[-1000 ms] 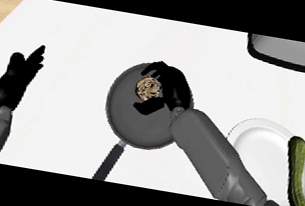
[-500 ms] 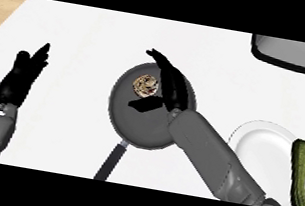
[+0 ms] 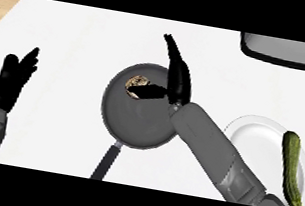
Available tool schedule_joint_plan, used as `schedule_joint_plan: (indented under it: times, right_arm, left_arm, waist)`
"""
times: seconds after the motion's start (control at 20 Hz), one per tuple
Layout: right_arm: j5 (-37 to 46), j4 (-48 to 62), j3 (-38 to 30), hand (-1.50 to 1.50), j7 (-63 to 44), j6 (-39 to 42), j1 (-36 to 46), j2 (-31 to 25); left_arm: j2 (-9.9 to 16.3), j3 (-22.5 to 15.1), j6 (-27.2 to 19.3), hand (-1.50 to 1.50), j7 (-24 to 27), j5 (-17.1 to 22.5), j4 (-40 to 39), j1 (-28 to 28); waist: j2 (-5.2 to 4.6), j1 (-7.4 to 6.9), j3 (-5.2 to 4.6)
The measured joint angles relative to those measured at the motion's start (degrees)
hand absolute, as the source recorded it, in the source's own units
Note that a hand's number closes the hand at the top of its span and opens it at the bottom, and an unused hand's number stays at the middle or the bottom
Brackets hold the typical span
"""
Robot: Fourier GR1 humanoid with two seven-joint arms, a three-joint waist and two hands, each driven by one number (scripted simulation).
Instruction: Pick the cupcake from the plate and place it in the pan
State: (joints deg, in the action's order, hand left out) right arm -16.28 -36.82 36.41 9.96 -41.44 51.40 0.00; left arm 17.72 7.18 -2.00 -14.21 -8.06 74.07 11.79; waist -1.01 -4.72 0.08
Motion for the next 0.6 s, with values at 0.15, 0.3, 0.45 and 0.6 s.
schedule_joint_plan:
  times: [0.15,0.3,0.45,0.6]
  right_arm:
    - [-1.4,2.9,-4.1,-1.5,2.7,1.0,0.9,-0.4]
    - [-2.5,1.0,-6.9,-1.5,3.6,4.0,-0.6,-4.1]
    - [-3.1,-3.1,-9.1,-1.5,4.1,6.6,-3.8,-8.1]
    - [-4.0,-7.6,-10.9,-1.5,4.2,11.4,-7.4,-13.7]
  left_arm:
    - [0.6,1.2,-0.1,0.0,-0.1,0.4,0.5,-1.3]
    - [1.1,2.1,0.0,0.0,-0.4,0.8,1.5,-3.2]
    - [1.7,3.1,0.3,0.0,-0.9,1.2,3.0,-4.5]
    - [1.4,3.2,0.0,0.0,-0.7,0.8,3.4,-5.6]
  waist:
    - [0.32,1.59,-0.03]
    - [0.74,3.12,-0.04]
    - [1.02,4.11,-0.06]
    - [1.15,4.75,-0.07]
